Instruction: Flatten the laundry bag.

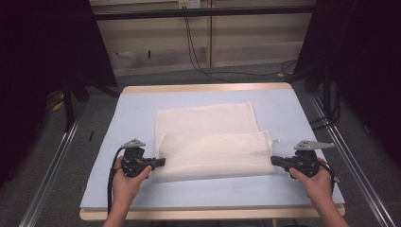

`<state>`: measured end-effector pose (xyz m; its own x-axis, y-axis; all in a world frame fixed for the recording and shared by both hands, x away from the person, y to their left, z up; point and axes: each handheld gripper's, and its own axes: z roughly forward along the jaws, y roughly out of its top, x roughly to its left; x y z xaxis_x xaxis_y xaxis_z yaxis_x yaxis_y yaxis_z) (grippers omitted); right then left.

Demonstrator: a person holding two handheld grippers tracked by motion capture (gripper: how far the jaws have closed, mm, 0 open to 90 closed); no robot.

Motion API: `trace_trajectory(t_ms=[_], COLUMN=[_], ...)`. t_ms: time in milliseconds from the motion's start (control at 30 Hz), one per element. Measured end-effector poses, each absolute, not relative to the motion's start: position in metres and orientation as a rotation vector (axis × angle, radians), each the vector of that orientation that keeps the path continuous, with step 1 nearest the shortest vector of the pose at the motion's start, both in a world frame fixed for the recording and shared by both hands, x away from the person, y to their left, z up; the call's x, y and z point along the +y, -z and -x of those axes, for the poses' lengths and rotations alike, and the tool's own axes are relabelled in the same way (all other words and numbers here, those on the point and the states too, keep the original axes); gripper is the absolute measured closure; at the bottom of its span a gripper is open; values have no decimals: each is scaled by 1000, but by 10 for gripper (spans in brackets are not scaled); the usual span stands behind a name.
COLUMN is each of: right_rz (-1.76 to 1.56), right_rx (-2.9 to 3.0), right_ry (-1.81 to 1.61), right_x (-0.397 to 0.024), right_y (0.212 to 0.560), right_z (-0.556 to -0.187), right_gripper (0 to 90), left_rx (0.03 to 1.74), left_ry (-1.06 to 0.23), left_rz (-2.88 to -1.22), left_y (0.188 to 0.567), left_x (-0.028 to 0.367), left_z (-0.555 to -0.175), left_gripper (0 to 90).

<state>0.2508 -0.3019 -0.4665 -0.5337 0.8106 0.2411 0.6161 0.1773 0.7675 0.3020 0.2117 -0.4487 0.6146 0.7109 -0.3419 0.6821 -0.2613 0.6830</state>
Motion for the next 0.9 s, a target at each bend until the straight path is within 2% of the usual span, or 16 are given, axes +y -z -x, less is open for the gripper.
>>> trace_trajectory(t_ms=[333, 667, 800, 900], right_rz=[-1357, -1332, -1337, -1338], right_rx=[2272, 2333, 2323, 2329], right_ry=[-1273, -1220, -1182, -1163], right_x=[-293, -281, -279, -278], right_y=[465, 467, 468, 469], right_z=[-255, -257, -255, -254], right_gripper=[875, 815, 723, 703], left_rx=[1118, 1142, 1154, 1155], left_ry=[-29, -7, -10, -9], left_rz=[-2035, -2058, -2090, -2107], left_y=[454, 459, 462, 463], left_x=[215, 219, 217, 216], left_z=[-288, -284, -282, -282], left_gripper=[836, 829, 829, 829])
